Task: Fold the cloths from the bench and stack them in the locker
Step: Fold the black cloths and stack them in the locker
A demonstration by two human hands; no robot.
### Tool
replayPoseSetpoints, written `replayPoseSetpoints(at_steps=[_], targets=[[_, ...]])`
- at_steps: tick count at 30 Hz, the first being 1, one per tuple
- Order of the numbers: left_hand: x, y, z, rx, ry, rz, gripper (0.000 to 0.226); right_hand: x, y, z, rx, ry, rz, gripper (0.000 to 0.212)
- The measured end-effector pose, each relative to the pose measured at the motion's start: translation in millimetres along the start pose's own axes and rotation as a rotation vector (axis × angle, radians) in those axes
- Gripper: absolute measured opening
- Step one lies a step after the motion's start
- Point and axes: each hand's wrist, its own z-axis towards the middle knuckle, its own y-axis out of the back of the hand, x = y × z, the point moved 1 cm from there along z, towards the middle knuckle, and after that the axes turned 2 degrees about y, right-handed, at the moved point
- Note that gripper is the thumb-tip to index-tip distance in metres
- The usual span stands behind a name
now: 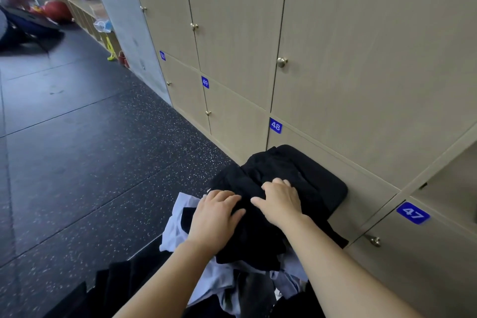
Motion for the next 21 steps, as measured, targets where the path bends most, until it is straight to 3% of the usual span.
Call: replayPoseSetpoints(at_steps=[3, 7, 13, 17, 21], targets=[[6.0, -3.1, -4.1, -0.016, -0.010, 0.028, 0.049, -1.8, -6.5, 3.8, -0.077, 0.000, 0.075, 0.031], [5.8, -1.9, -10.0, 0.037, 0.024, 0.022, 0.046, -1.1, 6.2, -1.9, -0.152, -0.006, 0.354, 0.011], [-4.8, 18.4, -10.6, -0.044, 0.064, -0.091, 0.027, -2.1, 54.6, -27.2, -0.260, 0.049, 0.721, 0.019], [-28.9, 46.5, -9.8, -0.078, 0.221, -0.451, 0.039, -8.5, 94.6, -53.8, -0.298, 0.064, 0.986, 0.010], [-66.5, 79.5, -7.6, 0.107, 0.434, -1.036, 0.076, -15.0, 129.4, -85.4, -0.330, 0.064, 1.225, 0.013]])
